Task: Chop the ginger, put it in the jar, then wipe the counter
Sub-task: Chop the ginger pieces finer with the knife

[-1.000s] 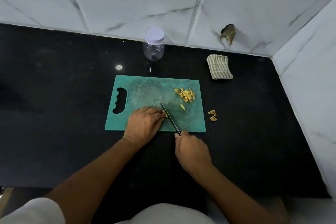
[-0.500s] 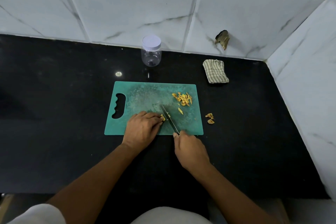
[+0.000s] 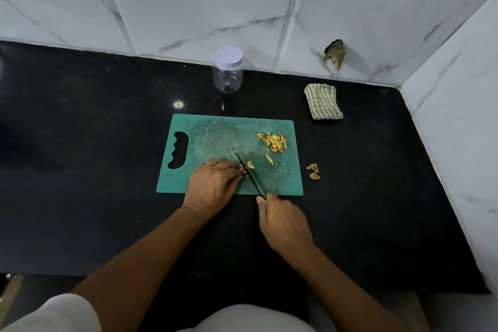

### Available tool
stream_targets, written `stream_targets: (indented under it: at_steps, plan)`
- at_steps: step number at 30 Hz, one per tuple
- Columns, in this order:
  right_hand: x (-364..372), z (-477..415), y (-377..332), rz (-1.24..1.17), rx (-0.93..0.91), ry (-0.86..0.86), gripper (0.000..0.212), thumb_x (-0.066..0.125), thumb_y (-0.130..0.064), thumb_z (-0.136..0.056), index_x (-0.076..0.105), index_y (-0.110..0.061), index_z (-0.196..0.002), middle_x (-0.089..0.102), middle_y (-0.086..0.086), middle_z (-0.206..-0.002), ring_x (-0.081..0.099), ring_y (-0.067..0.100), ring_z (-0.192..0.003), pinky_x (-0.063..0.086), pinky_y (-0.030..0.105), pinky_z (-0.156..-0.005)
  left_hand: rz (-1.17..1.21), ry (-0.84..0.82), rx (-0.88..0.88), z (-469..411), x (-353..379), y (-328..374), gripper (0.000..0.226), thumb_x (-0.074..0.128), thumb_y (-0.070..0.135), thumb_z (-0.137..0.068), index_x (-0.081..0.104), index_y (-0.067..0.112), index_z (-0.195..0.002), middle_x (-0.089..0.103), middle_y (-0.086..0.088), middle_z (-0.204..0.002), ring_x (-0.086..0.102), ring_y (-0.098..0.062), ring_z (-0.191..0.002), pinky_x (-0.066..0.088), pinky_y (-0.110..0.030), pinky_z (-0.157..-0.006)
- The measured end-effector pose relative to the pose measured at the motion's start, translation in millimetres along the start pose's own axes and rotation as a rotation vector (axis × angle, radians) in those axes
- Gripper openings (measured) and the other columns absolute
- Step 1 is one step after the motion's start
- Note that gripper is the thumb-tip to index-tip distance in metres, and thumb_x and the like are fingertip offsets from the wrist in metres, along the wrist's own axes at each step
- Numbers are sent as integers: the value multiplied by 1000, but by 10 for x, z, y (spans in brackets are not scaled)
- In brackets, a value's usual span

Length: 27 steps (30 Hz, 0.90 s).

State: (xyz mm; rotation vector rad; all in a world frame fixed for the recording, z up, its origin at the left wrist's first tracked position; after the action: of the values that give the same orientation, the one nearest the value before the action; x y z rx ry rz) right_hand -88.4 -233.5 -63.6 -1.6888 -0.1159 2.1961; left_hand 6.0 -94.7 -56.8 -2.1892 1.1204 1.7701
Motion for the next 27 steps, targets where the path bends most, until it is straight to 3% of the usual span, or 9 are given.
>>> stream_targets:
  at_steps: [3, 7, 12, 20, 27]
  plan:
    - [12, -4, 4, 10, 4, -4, 40, 22, -49, -110, 50, -20, -102, 63, 1, -83, 64, 23, -75, 50, 40, -68, 0, 10, 2, 7, -9, 4, 30, 54, 38, -99, 80, 25, -106, 75, 10, -112, 65, -16, -90, 53, -37, -68]
    - [51, 2, -8, 40, 30, -18, 41, 23, -47, -111, 52, -19, -110, 60, -1, -82, 61, 20, -72, 43, 36, -63, 1, 5, 4, 11, 15, -9, 29, 55, 38, -99, 80, 25, -107, 75, 10, -113, 64, -17, -89, 53, -37, -68]
    - [69, -18, -62, 78, 65, -44, 40, 23, -44, -111, 51, -15, -115, 69, 6, -96, 69, 25, -84, 41, 36, -63, 1, 19, 11, 17, 19, -16, 26, 58, 37, -99, 80, 25, -106, 75, 10, -112, 65, -18, -89, 52, -38, -68]
    - [35, -76, -82, 56, 83, -40, 38, 27, -43, -111, 53, -16, -112, 70, 6, -97, 69, 27, -87, 42, 36, -64, -15, 8, 2, 14, 40, -16, 28, 57, 37, -99, 79, 26, -109, 75, 11, -113, 63, -16, -89, 51, -37, -68]
    - [6, -87, 4, -29, 105, -7, 40, 26, -46, -111, 54, -18, -104, 66, 2, -87, 65, 22, -77, 48, 38, -65, -24, -1, -19, 20, 12, 0, 28, 57, 37, -98, 79, 25, -111, 76, 9, -113, 64, -16, -91, 53, -36, -70]
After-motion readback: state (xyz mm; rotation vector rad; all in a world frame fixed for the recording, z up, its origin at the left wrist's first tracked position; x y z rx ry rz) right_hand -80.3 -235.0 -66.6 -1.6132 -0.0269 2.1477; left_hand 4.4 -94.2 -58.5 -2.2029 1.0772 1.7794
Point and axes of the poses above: each hand's wrist, its own z-axis away from the middle knuckle, its own x-axis out of the palm, y = z × x, the point moved 9 cm from there along -z, towards the middle knuckle
